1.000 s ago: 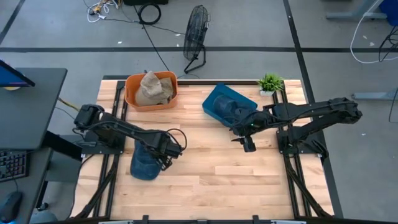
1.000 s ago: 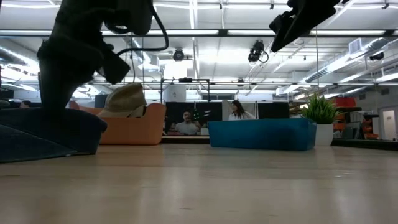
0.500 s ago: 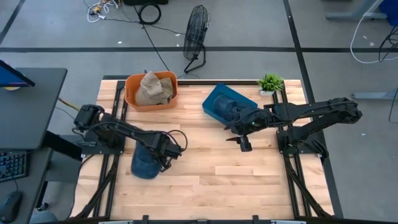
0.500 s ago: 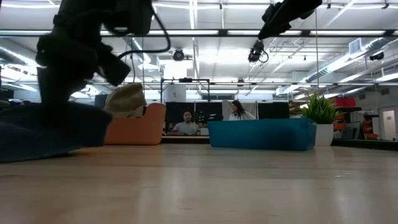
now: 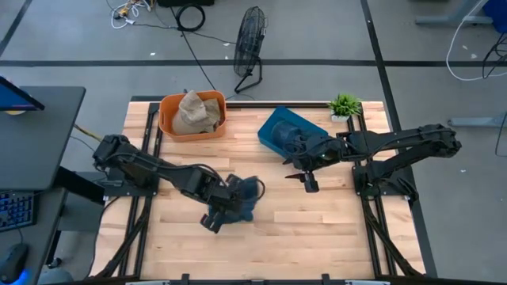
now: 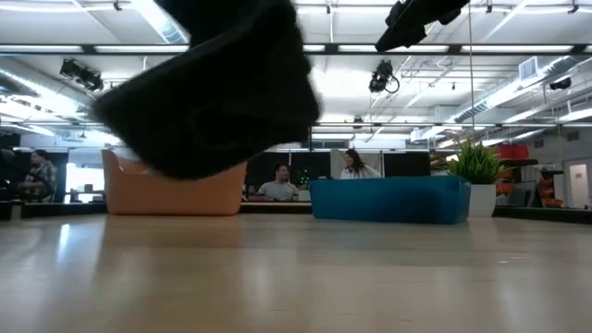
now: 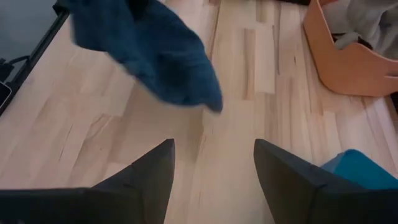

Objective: Pick & Place hat
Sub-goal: Put the blue cap into the blue bin

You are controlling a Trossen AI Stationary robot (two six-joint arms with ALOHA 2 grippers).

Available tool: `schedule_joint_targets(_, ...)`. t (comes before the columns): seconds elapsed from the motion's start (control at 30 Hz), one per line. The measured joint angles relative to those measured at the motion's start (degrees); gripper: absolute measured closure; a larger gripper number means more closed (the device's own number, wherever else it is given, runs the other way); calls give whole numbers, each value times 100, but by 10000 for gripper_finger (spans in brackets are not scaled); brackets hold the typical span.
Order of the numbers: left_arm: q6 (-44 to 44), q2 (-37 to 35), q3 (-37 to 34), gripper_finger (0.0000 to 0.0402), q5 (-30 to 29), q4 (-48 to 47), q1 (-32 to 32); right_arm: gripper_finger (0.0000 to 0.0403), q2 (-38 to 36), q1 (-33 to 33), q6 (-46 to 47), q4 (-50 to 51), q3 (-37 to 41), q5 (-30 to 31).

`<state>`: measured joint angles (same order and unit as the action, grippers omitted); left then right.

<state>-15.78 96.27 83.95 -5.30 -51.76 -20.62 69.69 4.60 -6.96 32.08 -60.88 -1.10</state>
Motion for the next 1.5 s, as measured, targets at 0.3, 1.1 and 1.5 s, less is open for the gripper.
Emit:
schedule_joint_targets(0.3, -1795, 24, 190, 395, -567, 180, 21, 179, 374, 0, -365, -892, 2, -686)
schedule_joint_targets(1.1, -2404, 26, 190, 395, -995, 195, 50, 179, 2152, -93, -405, -2841, 6, -791)
schedule_joint_targets(1.5, -2884, 26, 190, 395, -1569, 247, 15, 179, 2280, -155, -135, -2191, 4, -785)
